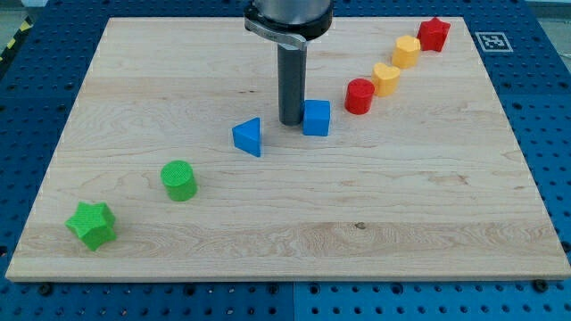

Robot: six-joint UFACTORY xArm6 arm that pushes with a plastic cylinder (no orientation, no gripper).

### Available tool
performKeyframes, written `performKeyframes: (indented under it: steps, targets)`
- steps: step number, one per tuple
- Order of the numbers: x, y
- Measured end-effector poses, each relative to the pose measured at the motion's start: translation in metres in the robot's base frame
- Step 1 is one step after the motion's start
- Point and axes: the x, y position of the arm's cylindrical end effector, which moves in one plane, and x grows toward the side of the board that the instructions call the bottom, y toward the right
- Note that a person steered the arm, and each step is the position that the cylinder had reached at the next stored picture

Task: Push the blue triangle slightly down

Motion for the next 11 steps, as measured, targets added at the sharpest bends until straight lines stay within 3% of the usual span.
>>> performKeyframes:
  steps: [2, 5, 9, 11]
  targets:
    - [0.000, 0.003]
    - [0.000, -0.069]
    - [0.019, -0.053]
    - [0.016, -0.091]
